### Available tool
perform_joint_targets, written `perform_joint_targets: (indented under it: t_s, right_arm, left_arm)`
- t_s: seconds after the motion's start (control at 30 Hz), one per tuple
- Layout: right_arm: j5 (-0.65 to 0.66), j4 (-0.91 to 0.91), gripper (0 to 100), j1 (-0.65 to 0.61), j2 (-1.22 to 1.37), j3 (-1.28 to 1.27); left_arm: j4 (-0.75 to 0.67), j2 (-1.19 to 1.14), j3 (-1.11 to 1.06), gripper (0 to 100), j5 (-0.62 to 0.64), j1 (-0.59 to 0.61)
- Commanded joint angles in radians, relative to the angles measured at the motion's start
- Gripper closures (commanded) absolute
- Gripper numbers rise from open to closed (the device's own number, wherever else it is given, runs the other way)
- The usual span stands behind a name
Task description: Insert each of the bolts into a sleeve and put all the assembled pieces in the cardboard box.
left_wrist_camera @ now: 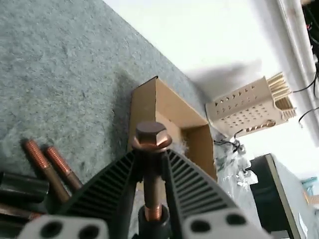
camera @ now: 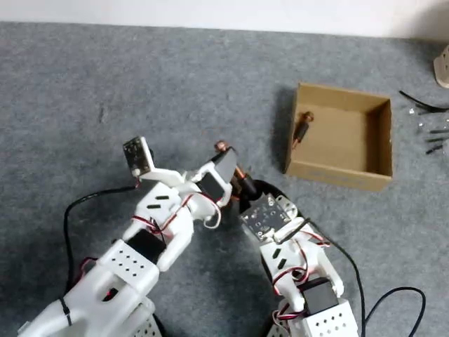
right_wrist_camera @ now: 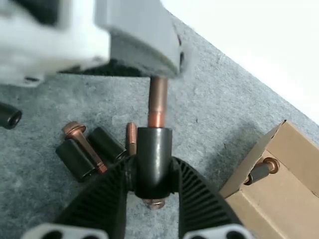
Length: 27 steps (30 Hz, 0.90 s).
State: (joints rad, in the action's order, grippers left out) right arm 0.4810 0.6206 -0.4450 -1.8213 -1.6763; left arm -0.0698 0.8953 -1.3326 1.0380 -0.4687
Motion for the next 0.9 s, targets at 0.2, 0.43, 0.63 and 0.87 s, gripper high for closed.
perform_joint_targets:
  t_s: [0.2,0.43,0.63,0.87]
  right_arm:
    - [-0.003,-0.03,99.3,0.012,-0.015,-0.093]
    - [-0.003,-0.03,99.3,0.016,-0.016,-0.093]
    - [-0.003,-0.03,99.3,0.016,-0.016,-0.093]
    - [-0.003,-0.03,99.3,0.016,-0.016,-0.093]
  left_arm:
    - [0.003,0.027,-0.005,99,0.0,-0.01]
    - [0.003,0.024,-0.035,99,-0.005,-0.024]
    - [0.003,0.024,-0.036,99,-0.084,-0.027]
    - [0.005,0.022,-0.036,88,-0.087,-0.022]
